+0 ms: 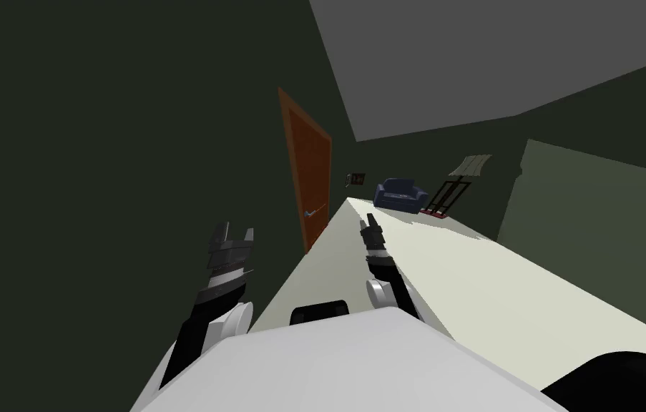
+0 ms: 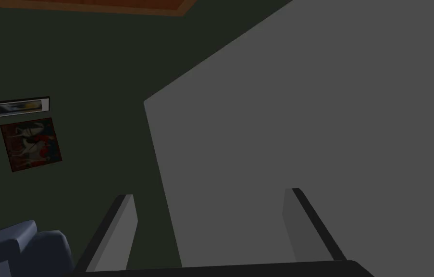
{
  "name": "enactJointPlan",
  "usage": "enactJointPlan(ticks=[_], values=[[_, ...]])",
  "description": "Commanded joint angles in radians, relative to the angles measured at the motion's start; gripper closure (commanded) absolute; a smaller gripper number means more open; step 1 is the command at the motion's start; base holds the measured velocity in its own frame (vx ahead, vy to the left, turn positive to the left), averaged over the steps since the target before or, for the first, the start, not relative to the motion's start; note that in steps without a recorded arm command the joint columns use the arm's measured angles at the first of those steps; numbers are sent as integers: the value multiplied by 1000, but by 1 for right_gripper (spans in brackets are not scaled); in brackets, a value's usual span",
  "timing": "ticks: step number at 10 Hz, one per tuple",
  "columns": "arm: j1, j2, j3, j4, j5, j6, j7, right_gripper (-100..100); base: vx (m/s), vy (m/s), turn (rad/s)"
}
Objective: Pull the door open
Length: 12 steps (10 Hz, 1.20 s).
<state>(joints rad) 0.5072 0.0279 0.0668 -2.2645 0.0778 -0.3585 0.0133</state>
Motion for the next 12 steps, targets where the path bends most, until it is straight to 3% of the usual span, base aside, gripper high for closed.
enactJointPlan(ticks=[1, 3, 12], values=[[-15, -10, -5, 40, 1, -12, -6, -100, 39, -18, 193], [-28, -18, -9, 73, 2, -22, -11, -100, 73, -43, 156], [-131, -68, -40, 334, 10, -101, -52, -100, 76, -55, 185]])
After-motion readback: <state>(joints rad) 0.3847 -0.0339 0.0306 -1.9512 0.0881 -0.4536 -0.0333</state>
